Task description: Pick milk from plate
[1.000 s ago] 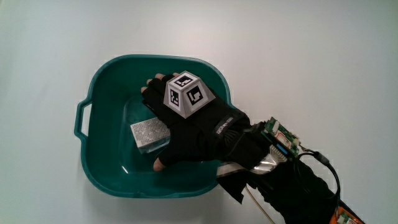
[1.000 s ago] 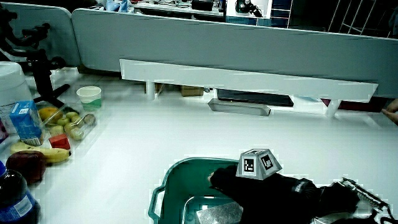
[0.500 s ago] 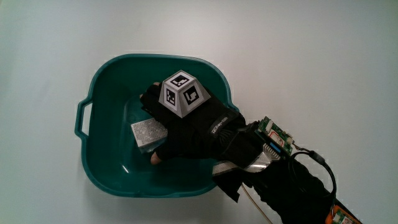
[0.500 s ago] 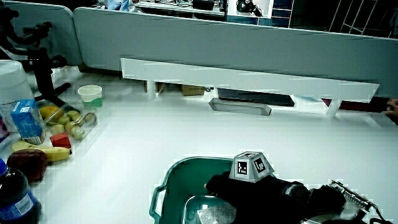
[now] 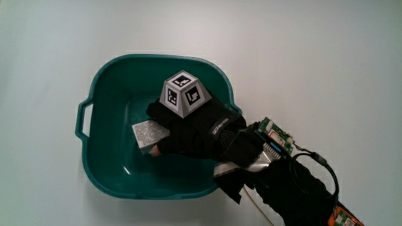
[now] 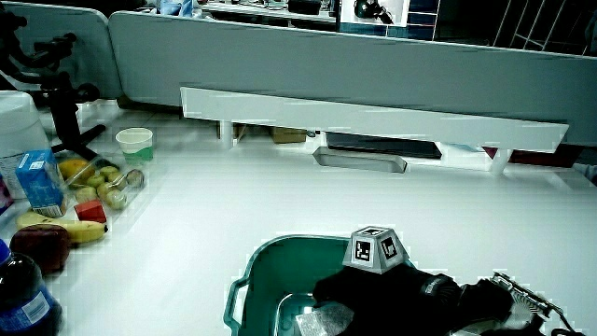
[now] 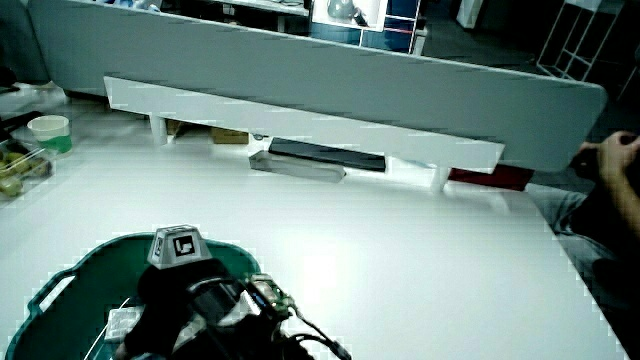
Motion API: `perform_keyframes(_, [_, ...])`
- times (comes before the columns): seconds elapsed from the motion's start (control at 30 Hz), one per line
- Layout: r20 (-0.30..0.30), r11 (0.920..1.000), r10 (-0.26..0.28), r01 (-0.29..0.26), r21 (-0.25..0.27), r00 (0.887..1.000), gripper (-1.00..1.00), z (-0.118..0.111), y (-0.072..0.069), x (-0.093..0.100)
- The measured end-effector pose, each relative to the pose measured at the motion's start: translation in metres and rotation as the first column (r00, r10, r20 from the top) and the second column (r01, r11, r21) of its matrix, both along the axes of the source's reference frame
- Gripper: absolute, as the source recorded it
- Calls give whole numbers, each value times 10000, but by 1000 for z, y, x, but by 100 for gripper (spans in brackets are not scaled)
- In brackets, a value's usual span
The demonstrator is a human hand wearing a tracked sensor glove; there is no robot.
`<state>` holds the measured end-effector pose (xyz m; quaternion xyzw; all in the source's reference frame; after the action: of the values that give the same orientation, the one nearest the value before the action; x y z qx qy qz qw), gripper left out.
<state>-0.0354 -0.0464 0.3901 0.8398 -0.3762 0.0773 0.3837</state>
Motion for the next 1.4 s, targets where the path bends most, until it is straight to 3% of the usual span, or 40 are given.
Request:
perform_keyframes(0.1, [-56, 9997, -44, 45, 238, 10000, 71, -1, 2, -1])
perform_keyframes(0.5, [255, 9991, -181, 171, 387, 9995, 100, -8, 3, -1])
perform_keyframes(1.1, [324, 9951, -120, 88, 982, 9994, 100, -47, 4, 20])
perform_keyframes(1.13, [198, 9901, 95, -122, 1401, 9998, 100, -48, 4, 22])
perform_keyframes(1.27, [282, 9956, -11, -15, 939, 9996, 100, -50, 6, 32])
perform_keyframes(1.33, [495, 9953, 157, -204, 950, 9987, 100, -55, 6, 37])
perform_keyframes(1.4, [37, 9821, 495, -493, 1819, 9988, 100, -60, 6, 44])
